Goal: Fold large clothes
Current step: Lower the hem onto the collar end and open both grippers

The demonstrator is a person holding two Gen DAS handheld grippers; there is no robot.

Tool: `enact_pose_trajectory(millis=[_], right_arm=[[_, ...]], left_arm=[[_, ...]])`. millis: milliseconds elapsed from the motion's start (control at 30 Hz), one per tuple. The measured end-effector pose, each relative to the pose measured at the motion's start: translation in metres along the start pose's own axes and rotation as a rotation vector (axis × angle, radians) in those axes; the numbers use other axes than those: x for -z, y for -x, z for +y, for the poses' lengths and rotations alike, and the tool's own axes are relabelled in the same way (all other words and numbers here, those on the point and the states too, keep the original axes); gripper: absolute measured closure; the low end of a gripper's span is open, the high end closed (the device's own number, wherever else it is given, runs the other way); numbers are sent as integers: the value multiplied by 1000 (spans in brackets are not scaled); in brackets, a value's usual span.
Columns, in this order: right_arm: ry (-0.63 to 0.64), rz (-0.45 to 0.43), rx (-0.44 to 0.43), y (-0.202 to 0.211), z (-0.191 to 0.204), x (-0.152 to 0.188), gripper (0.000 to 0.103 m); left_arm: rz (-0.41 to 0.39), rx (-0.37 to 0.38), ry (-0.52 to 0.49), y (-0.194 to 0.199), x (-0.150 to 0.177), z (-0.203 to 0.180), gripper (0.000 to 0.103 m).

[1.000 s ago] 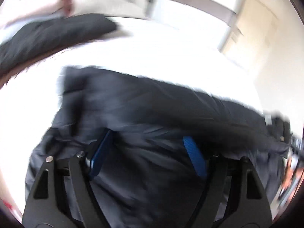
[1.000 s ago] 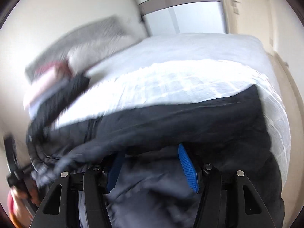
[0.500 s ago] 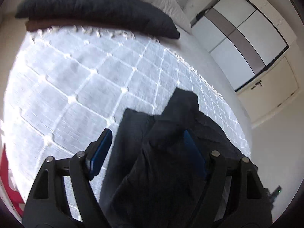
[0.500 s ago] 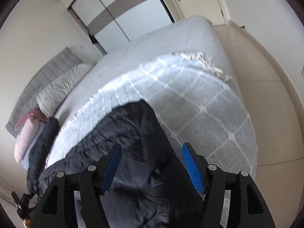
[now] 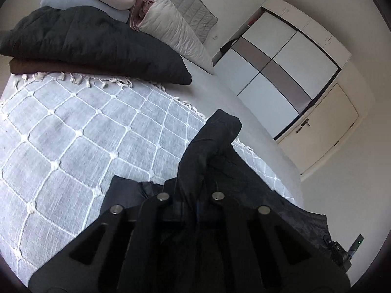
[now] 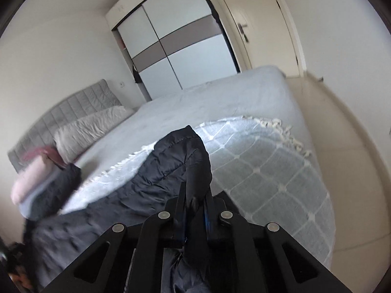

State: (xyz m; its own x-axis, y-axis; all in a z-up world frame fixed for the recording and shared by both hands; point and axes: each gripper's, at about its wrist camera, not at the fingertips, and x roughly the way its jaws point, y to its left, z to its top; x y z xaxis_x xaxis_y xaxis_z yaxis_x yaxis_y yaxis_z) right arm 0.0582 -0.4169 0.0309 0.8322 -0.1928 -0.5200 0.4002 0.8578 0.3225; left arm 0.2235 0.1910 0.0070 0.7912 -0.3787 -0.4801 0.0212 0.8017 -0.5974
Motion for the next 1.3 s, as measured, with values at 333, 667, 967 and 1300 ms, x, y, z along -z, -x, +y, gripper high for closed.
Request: enact_pose_trajectory(millis=[333, 667, 967, 1300], right_arm=[[84, 201, 195, -80, -4, 29, 91], [221, 87, 207, -21, 51, 27, 38], [504, 198, -110, -4, 168, 108, 28], [470, 167, 21, -22, 82, 81, 25]], left_arm=[[132, -228, 22, -61, 30, 46, 79], [27, -331, -197, 6, 36, -39, 24], [201, -211, -461, -24, 111, -108, 12], [143, -376, -458, -17, 81, -27, 1]])
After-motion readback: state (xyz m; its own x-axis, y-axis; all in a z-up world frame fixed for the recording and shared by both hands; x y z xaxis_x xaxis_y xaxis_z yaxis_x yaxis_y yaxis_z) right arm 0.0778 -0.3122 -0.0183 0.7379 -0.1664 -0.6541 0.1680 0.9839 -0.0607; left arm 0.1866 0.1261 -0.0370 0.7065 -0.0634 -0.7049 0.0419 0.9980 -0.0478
